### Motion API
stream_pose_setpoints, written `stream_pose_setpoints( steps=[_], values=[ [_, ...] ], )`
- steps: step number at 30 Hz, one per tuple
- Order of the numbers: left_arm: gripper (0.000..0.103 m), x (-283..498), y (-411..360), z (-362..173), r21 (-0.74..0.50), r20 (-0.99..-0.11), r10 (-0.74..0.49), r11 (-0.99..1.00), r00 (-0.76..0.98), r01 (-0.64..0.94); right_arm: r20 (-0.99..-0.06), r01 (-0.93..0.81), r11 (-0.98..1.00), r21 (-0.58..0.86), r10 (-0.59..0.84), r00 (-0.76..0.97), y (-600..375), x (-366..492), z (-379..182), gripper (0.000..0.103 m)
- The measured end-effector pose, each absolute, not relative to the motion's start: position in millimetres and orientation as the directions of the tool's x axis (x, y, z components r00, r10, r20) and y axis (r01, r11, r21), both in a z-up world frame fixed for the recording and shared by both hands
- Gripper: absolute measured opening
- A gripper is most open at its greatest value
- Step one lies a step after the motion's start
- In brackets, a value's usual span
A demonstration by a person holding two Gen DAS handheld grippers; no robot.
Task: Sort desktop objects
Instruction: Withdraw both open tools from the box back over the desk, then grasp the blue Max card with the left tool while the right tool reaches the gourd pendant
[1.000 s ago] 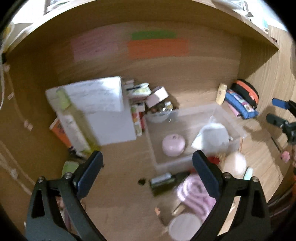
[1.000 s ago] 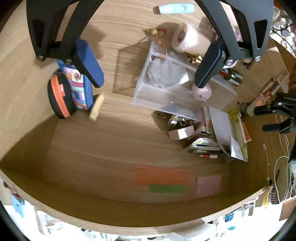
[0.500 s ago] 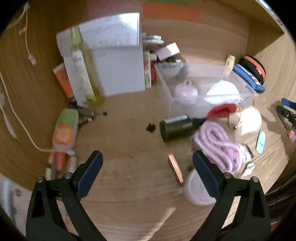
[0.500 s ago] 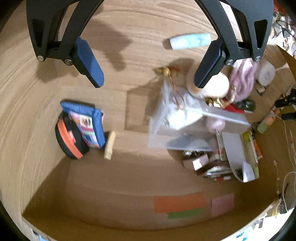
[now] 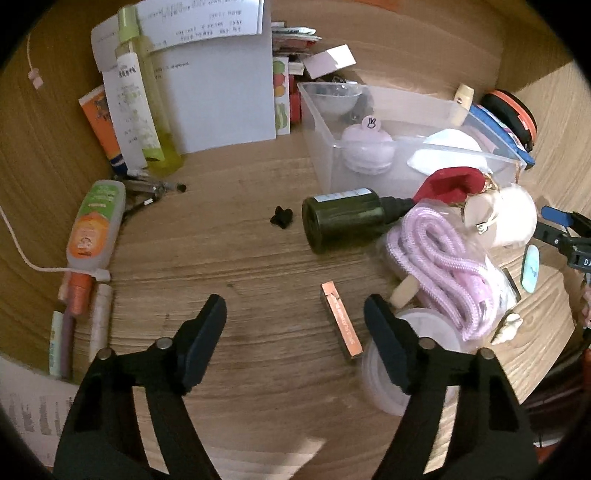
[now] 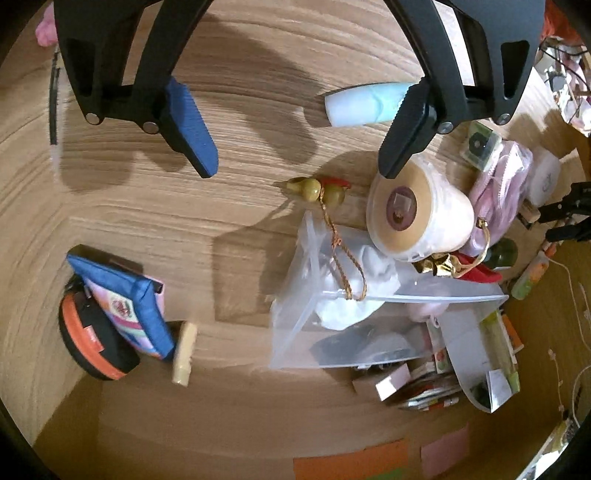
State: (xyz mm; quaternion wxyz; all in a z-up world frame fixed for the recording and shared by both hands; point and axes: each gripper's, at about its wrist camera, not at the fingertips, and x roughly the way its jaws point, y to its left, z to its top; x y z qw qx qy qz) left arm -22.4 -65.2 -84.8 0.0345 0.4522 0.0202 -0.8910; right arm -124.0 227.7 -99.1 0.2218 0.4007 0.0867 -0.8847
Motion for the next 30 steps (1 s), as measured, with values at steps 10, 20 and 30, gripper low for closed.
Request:
stream_pose_setpoints(
  steps=[10,20,30],
  values=[
    [0.045,-29.0,-75.6,-98.8,-0.024,-0.827,-0.039,-0.994,-0.562,0.104,-0.782,0.476,-0.878,0.042,-0.325,-0.532,217.7,-146.6,-108.2,0.062],
    [0.031,-21.5,-72.7,-98.7,-0.003,-0.811,-0.05,-0.996,-0.583,0.09,-0.808,0.508,-0.862,0.0,-0.299,-0.507,196.1,-152.9,-121.1,0.057],
    [0.038,-8.9,-79.7,-89.2,-0.033,-0.831,-0.037,-0.993,-0.556,0.115,-0.806,0.513,-0.858,-0.015,-0.293,-0.514,194.2,-156.7,-120.5,0.055]
  ],
)
